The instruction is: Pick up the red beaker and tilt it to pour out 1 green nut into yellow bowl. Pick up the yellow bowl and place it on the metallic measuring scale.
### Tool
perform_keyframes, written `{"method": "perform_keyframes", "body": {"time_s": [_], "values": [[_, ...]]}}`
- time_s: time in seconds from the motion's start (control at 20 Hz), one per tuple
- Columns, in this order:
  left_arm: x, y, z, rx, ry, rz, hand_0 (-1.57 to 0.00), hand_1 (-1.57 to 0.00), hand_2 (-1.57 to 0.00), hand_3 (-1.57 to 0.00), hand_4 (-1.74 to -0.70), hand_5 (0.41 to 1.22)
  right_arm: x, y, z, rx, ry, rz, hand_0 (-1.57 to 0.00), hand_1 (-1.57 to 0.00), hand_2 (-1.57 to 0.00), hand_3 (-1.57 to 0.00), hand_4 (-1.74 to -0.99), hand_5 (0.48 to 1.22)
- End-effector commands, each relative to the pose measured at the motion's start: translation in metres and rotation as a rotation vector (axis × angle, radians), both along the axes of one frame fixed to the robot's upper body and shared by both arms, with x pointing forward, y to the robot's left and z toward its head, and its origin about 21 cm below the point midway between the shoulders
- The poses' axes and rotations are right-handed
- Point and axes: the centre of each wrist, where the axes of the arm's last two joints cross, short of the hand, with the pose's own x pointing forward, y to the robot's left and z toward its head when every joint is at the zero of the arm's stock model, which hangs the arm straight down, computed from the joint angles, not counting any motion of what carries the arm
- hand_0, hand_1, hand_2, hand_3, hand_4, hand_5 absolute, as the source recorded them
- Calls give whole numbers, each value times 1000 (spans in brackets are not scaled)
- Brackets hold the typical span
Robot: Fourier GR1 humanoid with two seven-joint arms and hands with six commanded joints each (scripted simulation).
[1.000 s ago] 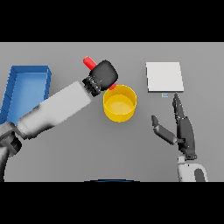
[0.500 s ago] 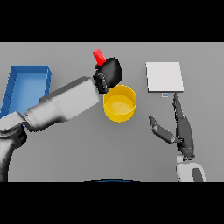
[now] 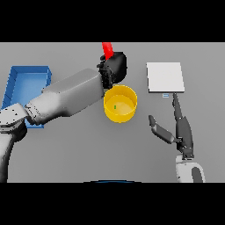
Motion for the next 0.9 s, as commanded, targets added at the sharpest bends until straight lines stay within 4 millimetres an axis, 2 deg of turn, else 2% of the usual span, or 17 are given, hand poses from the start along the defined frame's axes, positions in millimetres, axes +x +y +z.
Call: {"method": "perform_keyframes", "body": {"time_s": [0.0, 0.05, 0.1, 0.15, 0.25, 0.4, 0.5, 0.55, 0.7, 0.85], "values": [[5, 4, 9, -18, -5, 10, -1571, -1571, -1571, -1571, -1730, 1221, -1, -1, 1, 4, -24, 4, 1, 1, 1, 1, -1206, 592], [12, 5, 26, -40, -36, 7, -1571, -1571, -1571, -1571, -1729, 1221, 0, -1, 2, 3, -31, 1, 1, 1, 1, 1, -1209, 592], [19, 8, 41, -63, -62, 13, -1571, -1571, -1571, -1494, -1727, 1221, 0, -2, 4, -2, -39, 3, 1, 1, 1, 1, -1203, 592], [24, 9, 59, -92, -91, 34, -1571, -1571, -1399, -1509, -1676, 1221, 0, -2, 3, -1, -33, 1, 1, 1, 1, 1, -1201, 592], [34, 18, 91, -161, -119, 60, -1571, -1571, -1461, -1041, -1699, 1221, 1, -3, 6, 10, -45, 13, 1, 1, 1, 1, -1186, 596], [49, 36, 135, -301, -180, 160, -1571, -1571, -1515, -1300, -1709, 1221, 1, -3, 3, 46, -23, 27, 1, 1, 1, 1, -1182, 593], [58, 53, 157, -457, -174, 264, -1571, -1571, -1535, -1397, -1720, 1221, -1, 0, 1, 66, -30, 43, 1, 1, 1, 1, -1193, 597], [64, 69, 164, -562, -167, 339, -1571, -1571, -1542, -1380, -1723, 1221, 1, 1, 1, 63, -28, 34, 1, 1, 1, 1, -1200, 596], [78, 128, 174, -901, -151, 572, -1571, -1571, -1556, -1360, -1732, 1221, 3, -3, 2, 71, -27, 45, 1, 1, 1, 1, -1222, 592], [82, 185, 162, -1197, -93, 673, -1571, -1571, -1563, -1396, -1736, 1221, 2, -4, -2, 62, -32, 56, 1, 1, 1, 1, -1222, 587]]}}
